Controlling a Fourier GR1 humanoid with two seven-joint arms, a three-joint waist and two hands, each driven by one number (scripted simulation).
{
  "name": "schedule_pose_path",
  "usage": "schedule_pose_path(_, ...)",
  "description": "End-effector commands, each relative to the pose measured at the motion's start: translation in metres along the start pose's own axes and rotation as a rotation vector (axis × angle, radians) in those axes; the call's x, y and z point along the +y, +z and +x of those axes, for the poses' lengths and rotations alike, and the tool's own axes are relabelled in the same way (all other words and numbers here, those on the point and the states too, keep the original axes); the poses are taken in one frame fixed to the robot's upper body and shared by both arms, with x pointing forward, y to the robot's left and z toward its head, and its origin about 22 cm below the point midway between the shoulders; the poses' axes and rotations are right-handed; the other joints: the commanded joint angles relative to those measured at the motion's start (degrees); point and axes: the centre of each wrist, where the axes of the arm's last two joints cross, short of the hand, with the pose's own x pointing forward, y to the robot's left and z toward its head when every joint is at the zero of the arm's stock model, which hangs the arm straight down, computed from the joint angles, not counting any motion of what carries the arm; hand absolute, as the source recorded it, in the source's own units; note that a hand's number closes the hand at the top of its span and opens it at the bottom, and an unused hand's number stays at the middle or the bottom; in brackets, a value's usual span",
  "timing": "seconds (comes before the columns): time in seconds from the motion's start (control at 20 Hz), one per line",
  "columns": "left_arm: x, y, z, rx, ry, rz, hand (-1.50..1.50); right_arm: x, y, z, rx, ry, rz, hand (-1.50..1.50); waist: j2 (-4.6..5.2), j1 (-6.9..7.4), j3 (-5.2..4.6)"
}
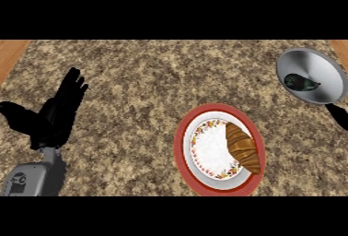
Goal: Pick the eggplant from the plate and place it in the pan
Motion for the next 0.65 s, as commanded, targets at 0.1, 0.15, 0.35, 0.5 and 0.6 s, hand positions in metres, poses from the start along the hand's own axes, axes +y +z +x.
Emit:
schedule_pose_path(0.1,-0.002,0.004,-0.001,0.019,-0.007,0.003,0.0,-0.042,0.037,-0.009,-0.037,-0.136,0.074,-1.5,-0.17,-0.31,0.05)
schedule_pose_path(0.15,0.002,0.0,-0.002,0.007,0.013,0.002,0.0,-0.045,0.042,-0.012,-0.043,-0.131,0.06,-1.5,0.1,-0.44,0.1)
schedule_pose_path(0.35,-0.002,0.007,-0.003,0.017,0.01,0.003,0.0,-0.06,0.049,-0.007,-0.055,-0.125,0.067,-1.5,-0.29,-0.14,0.08)
schedule_pose_path(0.5,0.007,0.004,-0.007,0.016,0.003,0.012,0.0,-0.057,0.057,-0.017,-0.04,-0.096,0.056,-1.5,0.03,-0.02,0.13)
schedule_pose_path(0.6,-0.003,0.001,-0.002,0.01,0.003,-0.003,0.0,-0.066,0.05,-0.004,-0.046,-0.095,0.051,-1.5,-0.2,-0.07,0.03)
